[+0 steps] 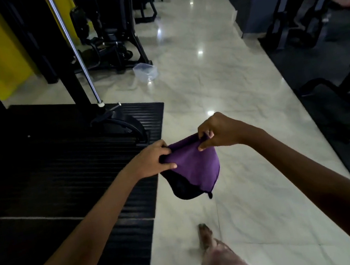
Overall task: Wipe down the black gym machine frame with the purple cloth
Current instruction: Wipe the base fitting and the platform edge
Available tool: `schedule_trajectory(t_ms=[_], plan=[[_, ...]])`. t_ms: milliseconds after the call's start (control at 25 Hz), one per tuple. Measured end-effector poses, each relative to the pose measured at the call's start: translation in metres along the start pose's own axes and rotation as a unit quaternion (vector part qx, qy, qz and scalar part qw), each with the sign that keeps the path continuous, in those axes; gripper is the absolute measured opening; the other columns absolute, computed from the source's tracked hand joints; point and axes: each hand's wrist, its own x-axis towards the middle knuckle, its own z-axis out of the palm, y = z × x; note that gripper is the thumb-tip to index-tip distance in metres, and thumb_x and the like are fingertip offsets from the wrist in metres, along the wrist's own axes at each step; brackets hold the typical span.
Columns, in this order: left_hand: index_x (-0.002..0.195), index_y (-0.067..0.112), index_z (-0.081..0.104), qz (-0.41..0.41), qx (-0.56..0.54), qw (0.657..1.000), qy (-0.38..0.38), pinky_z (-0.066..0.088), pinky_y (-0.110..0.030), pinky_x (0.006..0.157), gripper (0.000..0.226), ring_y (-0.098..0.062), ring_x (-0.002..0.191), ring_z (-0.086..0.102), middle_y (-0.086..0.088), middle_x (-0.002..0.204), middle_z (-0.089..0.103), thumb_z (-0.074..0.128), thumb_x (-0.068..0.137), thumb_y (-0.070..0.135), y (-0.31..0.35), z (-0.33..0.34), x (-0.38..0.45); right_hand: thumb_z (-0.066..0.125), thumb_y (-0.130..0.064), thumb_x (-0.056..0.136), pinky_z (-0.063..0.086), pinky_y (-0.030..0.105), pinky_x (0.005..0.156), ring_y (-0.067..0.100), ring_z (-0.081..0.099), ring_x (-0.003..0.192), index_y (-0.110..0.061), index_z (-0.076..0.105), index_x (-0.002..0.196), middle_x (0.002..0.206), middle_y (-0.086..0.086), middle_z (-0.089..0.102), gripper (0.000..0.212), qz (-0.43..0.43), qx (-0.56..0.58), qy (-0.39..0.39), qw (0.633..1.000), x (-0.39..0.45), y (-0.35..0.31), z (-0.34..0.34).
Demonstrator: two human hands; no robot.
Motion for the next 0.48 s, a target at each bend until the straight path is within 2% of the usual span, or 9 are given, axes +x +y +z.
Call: schedule_trajectory(t_ms=[120, 160, 240, 280, 320, 400, 480], plan=[[0.091, 0.0, 0.07, 0.012, 0.038, 0.998, 0.041, 0.044, -0.033, 0.083, 0.029, -0.012, 0.086, 0.049, 0.001, 0.098, 0.046, 0.078, 0.079, 0.025, -0.009, -0.044, 0.046, 0.075, -0.026, 0.08, 0.035, 0.016, 0.059, 0.027, 0.063, 0.073, -0.001, 0.069, 0.088, 0.077, 0.013, 0.067, 0.027, -0.054, 0.009, 0.006, 0.998, 0.048, 0.045, -0.032], [0.091, 0.002, 0.07, 0.01, 0.057, 0.994, 0.091, 0.045, -0.03, 0.084, 0.029, -0.011, 0.088, 0.05, 0.003, 0.1, 0.047, 0.078, 0.078, 0.027, -0.009, -0.062, 0.056, 0.075, -0.025, 0.08, 0.036, 0.015, 0.06, 0.026, 0.062, 0.07, -0.002, 0.069, 0.085, 0.075, 0.011, 0.066, 0.025, -0.077, 0.017, 0.051, 0.996, 0.064, 0.053, -0.046], [0.089, 0.007, 0.069, 0.035, 0.058, 0.969, 0.239, 0.043, -0.02, 0.083, 0.025, -0.007, 0.089, 0.051, 0.006, 0.102, 0.05, 0.076, 0.078, 0.028, -0.01, -0.09, 0.068, 0.073, -0.025, 0.08, 0.039, 0.02, 0.063, 0.019, 0.056, 0.067, -0.004, 0.066, 0.083, 0.073, 0.006, 0.062, 0.022, -0.117, 0.035, 0.215, 0.969, 0.092, 0.063, -0.061], [0.087, 0.007, 0.067, 0.029, 0.057, 0.958, 0.28, 0.042, -0.017, 0.081, 0.023, -0.006, 0.087, 0.052, 0.005, 0.1, 0.051, 0.074, 0.077, 0.026, -0.021, -0.099, 0.078, 0.069, -0.025, 0.081, 0.039, 0.022, 0.065, 0.018, 0.054, 0.069, -0.004, 0.064, 0.083, 0.075, 0.005, 0.061, 0.022, -0.133, 0.038, 0.26, 0.956, 0.113, 0.072, -0.054], [0.086, 0.005, 0.066, 0.005, 0.056, 0.958, 0.28, 0.042, -0.018, 0.08, 0.022, -0.008, 0.086, 0.052, 0.003, 0.098, 0.051, 0.072, 0.078, 0.025, -0.037, -0.103, 0.089, 0.066, -0.024, 0.083, 0.04, 0.024, 0.067, 0.02, 0.056, 0.072, -0.002, 0.063, 0.084, 0.077, 0.007, 0.062, 0.022, -0.139, 0.045, 0.26, 0.954, 0.137, 0.081, -0.042], [0.087, 0.0, 0.065, -0.085, 0.056, 0.978, 0.182, 0.044, -0.027, 0.079, 0.025, -0.014, 0.083, 0.054, -0.004, 0.093, 0.052, 0.072, 0.081, 0.023, -0.075, -0.096, 0.108, 0.066, -0.021, 0.082, 0.041, 0.027, 0.066, 0.031, 0.062, 0.073, -0.001, 0.063, 0.085, 0.079, 0.013, 0.064, 0.021, -0.141, 0.065, 0.149, 0.977, 0.186, 0.104, -0.013], [0.082, -0.002, 0.062, -0.124, 0.034, 0.974, 0.187, 0.042, -0.024, 0.072, 0.025, -0.014, 0.076, 0.05, -0.005, 0.085, 0.05, 0.073, 0.08, 0.02, -0.121, -0.089, 0.124, 0.066, -0.02, 0.08, 0.041, 0.026, 0.065, 0.03, 0.061, 0.071, -0.002, 0.064, 0.086, 0.078, 0.014, 0.064, 0.018, -0.126, 0.058, 0.081, 0.987, 0.236, 0.127, 0.01]])
